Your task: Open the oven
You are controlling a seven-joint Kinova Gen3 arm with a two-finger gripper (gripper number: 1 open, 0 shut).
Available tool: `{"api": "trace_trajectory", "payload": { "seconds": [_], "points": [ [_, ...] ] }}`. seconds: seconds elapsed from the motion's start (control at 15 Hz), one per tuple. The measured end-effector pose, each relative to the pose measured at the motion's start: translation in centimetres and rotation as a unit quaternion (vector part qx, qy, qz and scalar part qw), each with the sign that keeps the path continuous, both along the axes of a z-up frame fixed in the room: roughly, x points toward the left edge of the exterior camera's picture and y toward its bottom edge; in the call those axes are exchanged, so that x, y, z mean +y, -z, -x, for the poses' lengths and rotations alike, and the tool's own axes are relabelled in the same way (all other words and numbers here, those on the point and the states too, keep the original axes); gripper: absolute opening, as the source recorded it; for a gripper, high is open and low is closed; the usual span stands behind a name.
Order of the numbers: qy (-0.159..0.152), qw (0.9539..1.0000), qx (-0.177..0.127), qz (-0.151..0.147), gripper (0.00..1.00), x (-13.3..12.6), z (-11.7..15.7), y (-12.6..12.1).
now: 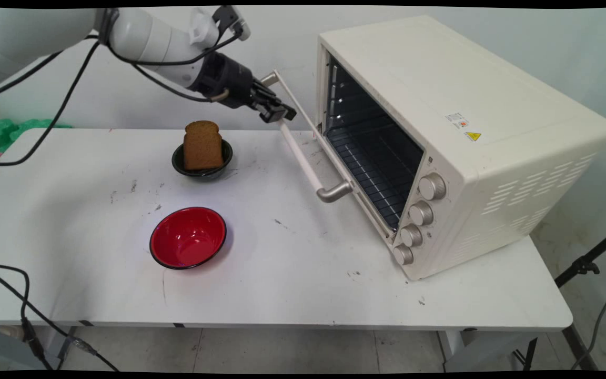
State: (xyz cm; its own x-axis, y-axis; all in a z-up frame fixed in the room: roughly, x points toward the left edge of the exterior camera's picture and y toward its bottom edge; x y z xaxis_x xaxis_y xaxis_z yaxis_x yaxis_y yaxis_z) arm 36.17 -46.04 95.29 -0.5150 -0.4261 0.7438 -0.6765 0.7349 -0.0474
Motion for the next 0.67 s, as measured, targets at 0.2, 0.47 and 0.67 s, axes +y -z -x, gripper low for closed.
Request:
{"api": "trace_trajectory", "payload": {
  "seconds": [0.2, 0.47, 0.67],
  "points": [
    [-0.004, 1.0, 0.003, -0.005, 0.0, 0.5, -1.5, 1.2],
    [-0.008, 0.9999, 0.007, -0.011, 0.0, 1.1, -3.5, 3.2],
    [-0.008, 0.9998, 0.01, -0.014, 0.0, 1.4, -4.6, 4.5]
  ]
}}
